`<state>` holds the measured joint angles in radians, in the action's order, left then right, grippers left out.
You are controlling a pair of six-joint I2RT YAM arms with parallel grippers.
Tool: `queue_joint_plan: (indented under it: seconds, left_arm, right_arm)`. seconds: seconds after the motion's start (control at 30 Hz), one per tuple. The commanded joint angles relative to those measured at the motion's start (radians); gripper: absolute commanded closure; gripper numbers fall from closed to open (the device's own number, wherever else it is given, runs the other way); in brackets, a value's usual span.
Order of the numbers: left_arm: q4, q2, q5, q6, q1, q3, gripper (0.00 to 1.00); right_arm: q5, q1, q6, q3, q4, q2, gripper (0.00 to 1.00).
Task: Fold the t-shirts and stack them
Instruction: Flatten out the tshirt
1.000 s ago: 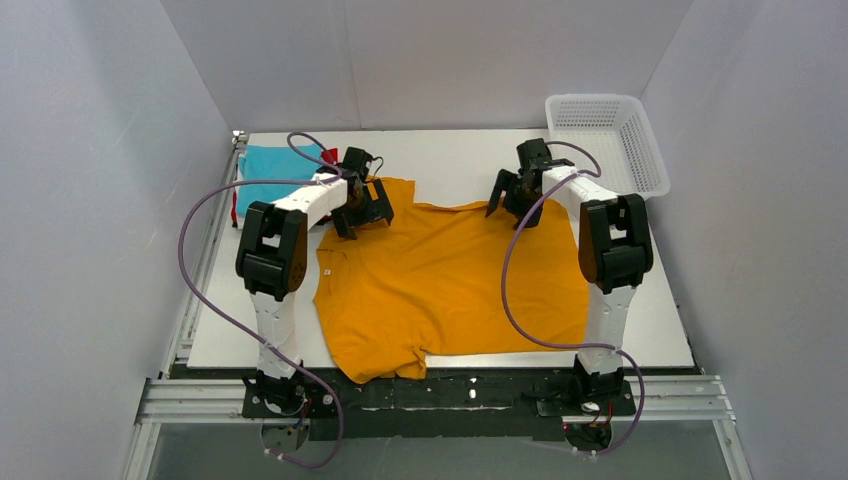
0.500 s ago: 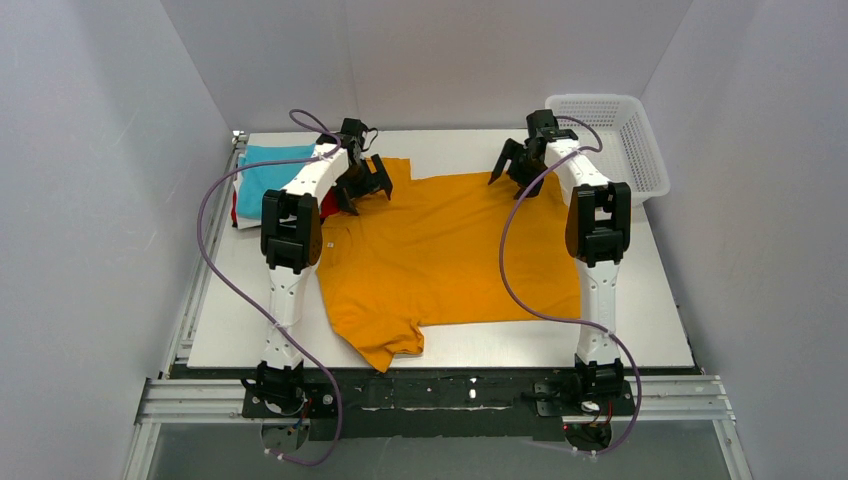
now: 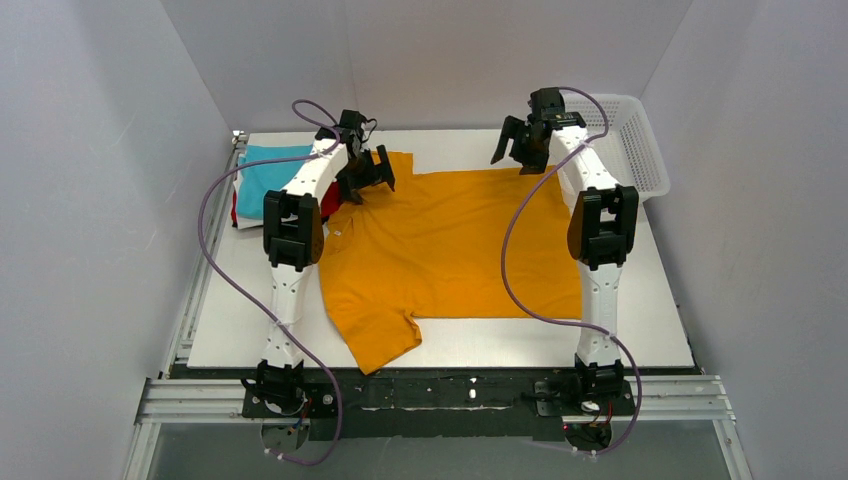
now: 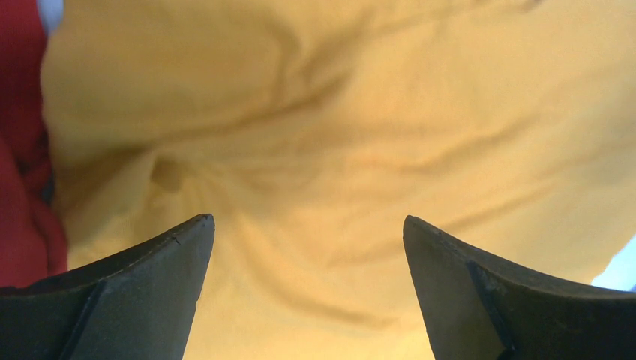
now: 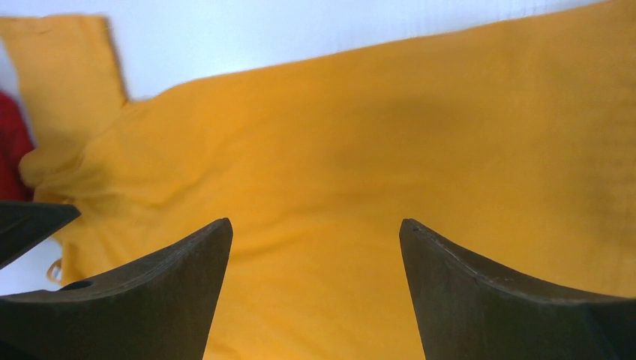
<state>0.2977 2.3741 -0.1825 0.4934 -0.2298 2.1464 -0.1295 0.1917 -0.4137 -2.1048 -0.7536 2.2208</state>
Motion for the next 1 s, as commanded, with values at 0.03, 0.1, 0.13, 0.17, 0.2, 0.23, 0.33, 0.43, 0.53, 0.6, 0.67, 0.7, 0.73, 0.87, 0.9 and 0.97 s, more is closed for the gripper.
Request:
queue_joint_plan:
  seconds: [0.03,0.1,0.13,0.17,0.2,0.23,0.33,0.43,0.53,0.6,0.67,0.7,0.73,0.87,0.9,0.97]
  left_arm:
    - [0.079,-0.385,-0.036,-0.026,-0.049,-0.263,0.02]
    - [0.065,-0.527,-0.008,-0.005,-0.073,-0.410,0.02]
    - [0.064,-0.597,0.009,0.000,-0.089,-0.478,0.02]
    - [0.073,-0.675,0.042,0.013,-0.111,-0.553,0.02]
    - [0.084,-0.752,0.073,0.033,-0.137,-0.635,0.02]
    - [0.088,-0.830,0.101,0.054,-0.164,-0.722,0.02]
    - [0.088,-1.052,0.166,0.130,-0.282,-1.007,0.02]
    - [0.123,-1.237,0.184,0.186,-0.364,-1.211,0.02]
    - [0.174,-1.403,0.183,0.246,-0.423,-1.361,0.02]
    - [0.190,-1.497,0.183,0.287,-0.463,-1.431,0.02]
    - [0.186,-1.532,0.184,0.336,-0.506,-1.477,0.02]
    - [0.178,-1.531,0.197,0.354,-0.531,-1.491,0.02]
    - [0.166,-1.523,0.216,0.361,-0.558,-1.499,0.02]
    - [0.123,-1.440,0.280,0.354,-0.669,-1.489,0.06]
    - [0.115,-1.423,0.300,0.352,-0.684,-1.488,0.09]
    - [0.075,-1.394,0.301,0.353,-0.691,-1.512,0.19]
  right_arm:
    - [0.053,0.093,0.040,0.216,-0.022,-0.316,0.09]
    - [0.111,0.118,0.006,0.347,-0.019,-0.439,0.09]
    - [0.137,0.124,-0.016,0.428,0.000,-0.508,0.09]
    - [0.165,0.127,-0.042,0.519,0.030,-0.589,0.09]
    - [0.190,0.128,-0.067,0.621,0.076,-0.669,0.08]
    - [0.225,0.127,-0.099,0.721,0.119,-0.760,0.08]
    - [0.324,0.122,-0.145,1.009,0.230,-0.996,0.08]
    - [0.379,0.098,-0.177,1.186,0.272,-1.166,0.08]
    - [0.391,0.068,-0.189,1.282,0.255,-1.272,0.08]
    - [0.423,0.062,-0.196,1.323,0.249,-1.308,0.08]
    - [0.431,0.060,-0.213,1.337,0.245,-1.321,0.08]
    - [0.424,0.060,-0.214,1.338,0.248,-1.319,0.08]
    - [0.419,0.060,-0.215,1.335,0.247,-1.313,0.07]
    - [0.423,0.058,-0.215,1.307,0.203,-1.267,0.08]
    - [0.433,0.058,-0.216,1.300,0.185,-1.256,0.08]
    - [0.454,0.057,-0.227,1.288,0.156,-1.236,0.08]
